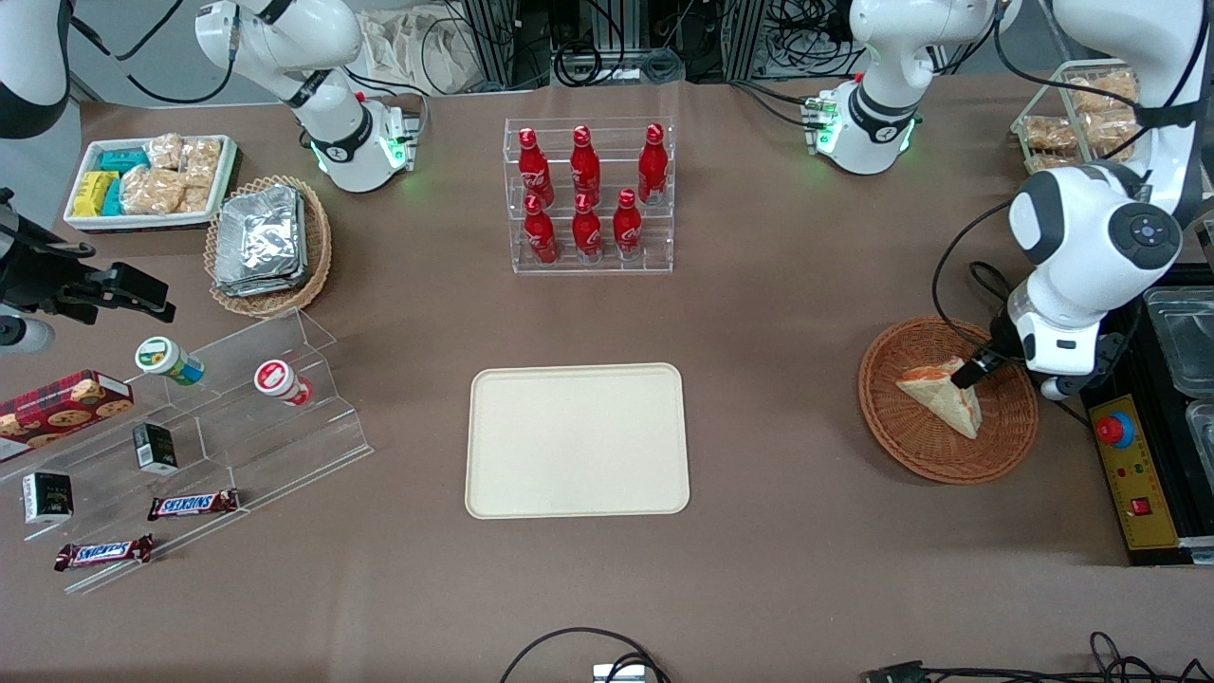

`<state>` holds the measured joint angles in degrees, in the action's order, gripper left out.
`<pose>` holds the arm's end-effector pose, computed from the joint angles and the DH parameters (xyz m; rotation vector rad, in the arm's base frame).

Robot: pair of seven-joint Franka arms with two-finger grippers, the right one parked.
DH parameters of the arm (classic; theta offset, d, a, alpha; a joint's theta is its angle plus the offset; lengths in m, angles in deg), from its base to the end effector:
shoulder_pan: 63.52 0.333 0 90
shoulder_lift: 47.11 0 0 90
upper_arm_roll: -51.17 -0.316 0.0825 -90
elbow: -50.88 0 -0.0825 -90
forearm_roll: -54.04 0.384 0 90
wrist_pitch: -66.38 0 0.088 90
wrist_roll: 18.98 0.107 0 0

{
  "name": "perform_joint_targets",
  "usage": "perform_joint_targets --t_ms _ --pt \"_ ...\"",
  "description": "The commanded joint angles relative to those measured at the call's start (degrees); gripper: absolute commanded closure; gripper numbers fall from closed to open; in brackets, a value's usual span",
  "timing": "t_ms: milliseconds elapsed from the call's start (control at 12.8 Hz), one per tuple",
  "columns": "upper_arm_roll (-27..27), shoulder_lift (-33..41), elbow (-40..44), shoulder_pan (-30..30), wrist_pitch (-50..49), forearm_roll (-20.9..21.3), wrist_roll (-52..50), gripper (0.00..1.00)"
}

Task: Place sandwich from basket to tray
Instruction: 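Close the left gripper on the sandwich's crust edge and lift it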

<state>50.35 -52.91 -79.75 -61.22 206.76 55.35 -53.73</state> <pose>0.5328 0.0290 0.3170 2.9757 0.9923 0.1112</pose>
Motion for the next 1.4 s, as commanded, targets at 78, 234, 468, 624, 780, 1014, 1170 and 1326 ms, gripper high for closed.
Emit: perform_joint_targets --t_ms 78,234,468,624,780,1014,1170,1326 --pt "0.11 -1.22 -1.99 -0.28 4.45 0.79 -3.48 0.0" --pt "0.11 -2.37 -2.35 -0.72 6.3 0.88 -5.15 0.0" --pt "0.29 -4.56 -2.52 -0.9 9.46 0.88 -7.09 0.0" --pt "0.29 -5.88 -3.49 -1.33 12.27 0.88 -7.35 0.0" --pt "0.29 -6.94 -3.84 -1.33 14.04 0.88 -7.35 0.0" --pt "0.2 -7.38 -3.84 -1.33 14.48 0.88 -7.27 0.12" --pt "0.2 -7.38 -3.84 -1.33 14.4 0.88 -7.09 0.57" --pt "0.2 -7.21 -3.84 -1.25 14.39 0.88 -6.83 0.77"
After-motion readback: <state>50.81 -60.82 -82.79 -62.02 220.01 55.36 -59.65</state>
